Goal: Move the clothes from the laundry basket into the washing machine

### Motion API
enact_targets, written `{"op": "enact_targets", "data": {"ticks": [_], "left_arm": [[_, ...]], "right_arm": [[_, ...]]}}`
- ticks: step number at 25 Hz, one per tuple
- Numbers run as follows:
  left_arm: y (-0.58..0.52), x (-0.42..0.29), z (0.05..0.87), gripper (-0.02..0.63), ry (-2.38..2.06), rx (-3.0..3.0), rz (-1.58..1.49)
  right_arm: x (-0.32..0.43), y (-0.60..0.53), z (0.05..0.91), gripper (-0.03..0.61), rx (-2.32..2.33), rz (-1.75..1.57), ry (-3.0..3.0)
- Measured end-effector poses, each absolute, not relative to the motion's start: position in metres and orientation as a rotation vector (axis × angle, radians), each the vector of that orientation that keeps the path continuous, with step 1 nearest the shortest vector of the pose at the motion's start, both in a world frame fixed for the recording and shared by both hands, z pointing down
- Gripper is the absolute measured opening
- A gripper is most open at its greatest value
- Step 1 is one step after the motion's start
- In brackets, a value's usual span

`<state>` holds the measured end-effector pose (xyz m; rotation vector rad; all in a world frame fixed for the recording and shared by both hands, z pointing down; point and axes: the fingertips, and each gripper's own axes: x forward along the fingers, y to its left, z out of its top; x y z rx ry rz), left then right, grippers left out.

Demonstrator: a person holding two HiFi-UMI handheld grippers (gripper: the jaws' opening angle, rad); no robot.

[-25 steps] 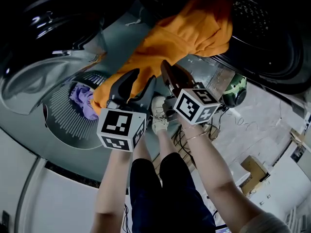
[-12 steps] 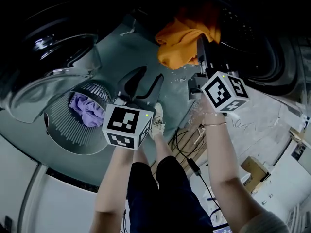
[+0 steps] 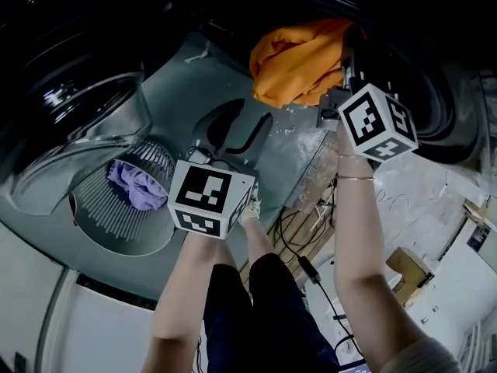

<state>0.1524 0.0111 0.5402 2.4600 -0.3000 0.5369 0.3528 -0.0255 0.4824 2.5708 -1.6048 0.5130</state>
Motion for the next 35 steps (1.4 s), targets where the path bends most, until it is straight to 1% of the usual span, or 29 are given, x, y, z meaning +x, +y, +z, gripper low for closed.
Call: {"op": "enact_targets", "data": {"ticks": [6,7,10,13,14,16,26,35], "left_arm": [[0.014,0.152,0.545,0.173,-0.294,2.446,0.532],[0.014,0.152,0.546,0.173,-0.295,2.448,0.532],[0.013,0.152,0.548,0.173,-0.297,2.447,0.534],[0.015,0.152,0.550,0.173,-0.288,2.447,0.539],[0.016,0.151,0.550,0.173,-0.288,2.447,0.541],[0.017,0.151,0.550,0.173,-0.291,2.447,0.543],[0.020,0.151,0.548,0.173,-0.288,2.444,0.531],[0.023,0.154,0.549,0.173,-0.272,2.442,0.522]], "right_arm": [[0.376,-0.034,0.468,0.023,2.650,0.385,-1.565],[0.376,-0.036,0.473,0.043,2.637,0.395,-1.566],[0.368,-0.039,0.492,0.242,2.564,0.458,-1.587],[0.361,-0.036,0.507,0.410,2.517,0.528,-1.581],[0.360,-0.034,0.510,0.456,2.509,0.547,-1.571],[0.358,-0.030,0.512,0.500,2.504,0.570,-1.557],[0.357,-0.017,0.487,0.508,2.552,0.545,-1.569],[0.321,0.007,0.552,0.525,2.430,0.864,-1.514]]}}
